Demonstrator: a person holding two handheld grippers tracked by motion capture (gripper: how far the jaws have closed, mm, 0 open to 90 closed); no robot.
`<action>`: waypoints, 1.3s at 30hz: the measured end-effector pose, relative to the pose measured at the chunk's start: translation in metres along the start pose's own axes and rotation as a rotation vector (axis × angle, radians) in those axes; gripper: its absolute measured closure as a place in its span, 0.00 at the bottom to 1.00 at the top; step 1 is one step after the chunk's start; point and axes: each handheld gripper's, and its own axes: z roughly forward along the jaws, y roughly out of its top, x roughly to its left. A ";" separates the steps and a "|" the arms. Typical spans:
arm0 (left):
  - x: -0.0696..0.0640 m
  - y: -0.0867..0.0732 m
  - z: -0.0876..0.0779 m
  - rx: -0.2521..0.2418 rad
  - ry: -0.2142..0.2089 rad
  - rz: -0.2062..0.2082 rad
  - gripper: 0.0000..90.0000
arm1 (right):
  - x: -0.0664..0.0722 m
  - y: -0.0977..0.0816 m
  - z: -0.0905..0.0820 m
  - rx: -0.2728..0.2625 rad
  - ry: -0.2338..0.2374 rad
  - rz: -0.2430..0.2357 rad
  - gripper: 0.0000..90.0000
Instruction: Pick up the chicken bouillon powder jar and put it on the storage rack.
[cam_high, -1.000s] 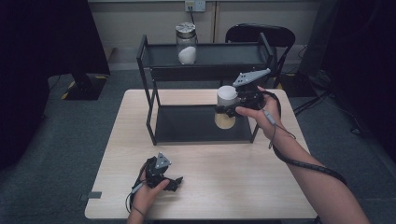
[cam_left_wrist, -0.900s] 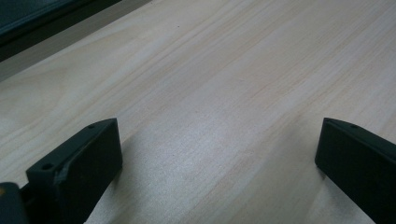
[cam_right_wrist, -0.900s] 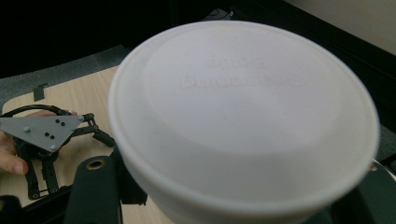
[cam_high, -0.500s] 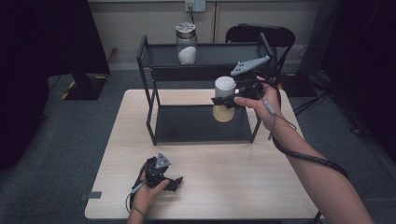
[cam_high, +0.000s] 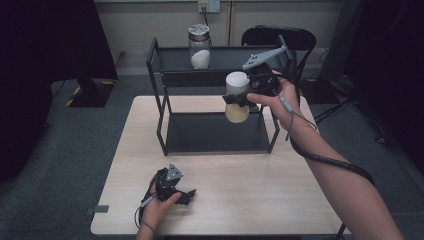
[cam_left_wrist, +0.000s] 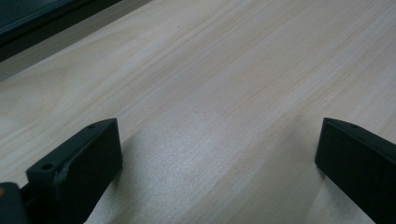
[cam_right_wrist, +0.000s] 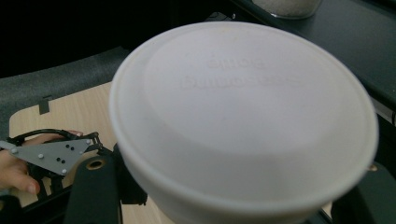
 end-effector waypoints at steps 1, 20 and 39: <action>0.000 0.000 0.000 -0.001 0.000 -0.001 0.00 | 0.000 0.001 0.000 -0.002 0.001 0.002 0.39; 0.000 0.000 0.000 -0.002 0.001 -0.001 0.00 | -0.004 0.028 -0.013 -0.003 -0.048 0.034 0.39; 0.000 0.000 0.000 -0.001 0.000 -0.001 0.00 | -0.004 0.056 -0.024 -0.012 -0.105 0.040 0.39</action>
